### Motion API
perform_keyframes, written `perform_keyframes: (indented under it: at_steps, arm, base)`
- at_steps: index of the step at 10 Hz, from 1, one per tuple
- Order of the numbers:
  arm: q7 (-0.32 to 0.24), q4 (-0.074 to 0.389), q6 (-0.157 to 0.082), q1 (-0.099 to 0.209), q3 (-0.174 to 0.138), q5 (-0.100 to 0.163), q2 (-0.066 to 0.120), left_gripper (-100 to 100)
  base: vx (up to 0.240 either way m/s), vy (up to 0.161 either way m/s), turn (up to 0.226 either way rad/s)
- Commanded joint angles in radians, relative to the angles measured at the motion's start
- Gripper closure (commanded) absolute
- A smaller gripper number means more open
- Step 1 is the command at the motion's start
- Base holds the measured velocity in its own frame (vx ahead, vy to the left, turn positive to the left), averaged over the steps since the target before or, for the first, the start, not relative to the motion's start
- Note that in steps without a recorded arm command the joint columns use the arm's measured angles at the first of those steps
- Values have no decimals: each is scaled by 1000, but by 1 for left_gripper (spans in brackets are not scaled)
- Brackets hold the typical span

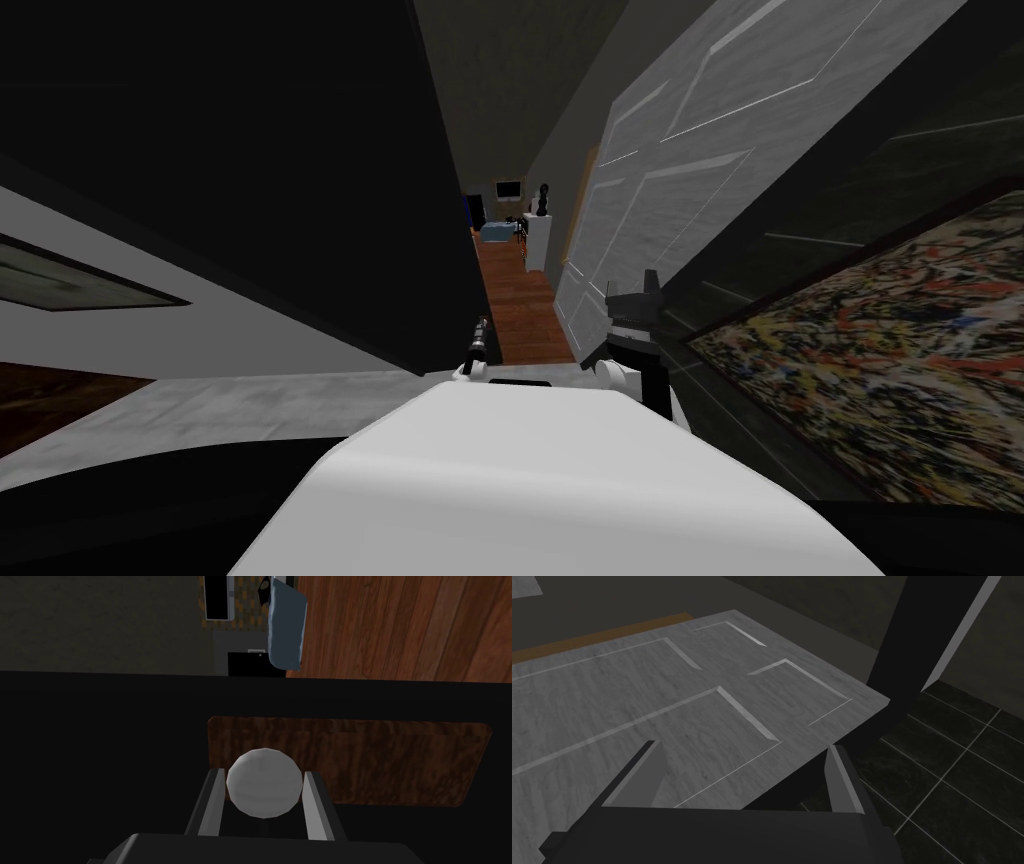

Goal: Push the door open

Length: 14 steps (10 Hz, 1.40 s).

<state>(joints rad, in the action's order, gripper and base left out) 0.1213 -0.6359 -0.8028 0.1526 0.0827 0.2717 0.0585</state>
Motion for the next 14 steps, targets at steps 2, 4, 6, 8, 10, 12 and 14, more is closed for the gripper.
perform_keyframes:
  at_steps: [2, 4, 6, 8, 10, 12, 14]
  arm:
    - [0, -1, -2, 0, 0, 0, 0, 100]
    - [19, -12, -1, -11, -29, 22, 10, 100]
    - [35, -22, -3, -20, -53, 40, 16, 100]
    - [35, -22, -3, -20, -53, 40, 16, 100]
    - [54, -20, -4, -30, -83, 62, 22, 100]
    - [54, -35, -4, -30, -83, 62, 22, 100]
    - [70, -46, -6, -39, -108, 81, 25, 100]
  base:
    - [0, 0, 0]
    - [127, -18, -62]
    - [158, -4, -41]
    - [100, -4, -6]
    - [133, -15, -57]
    - [38, 2, 8]
    - [35, -3, -42]
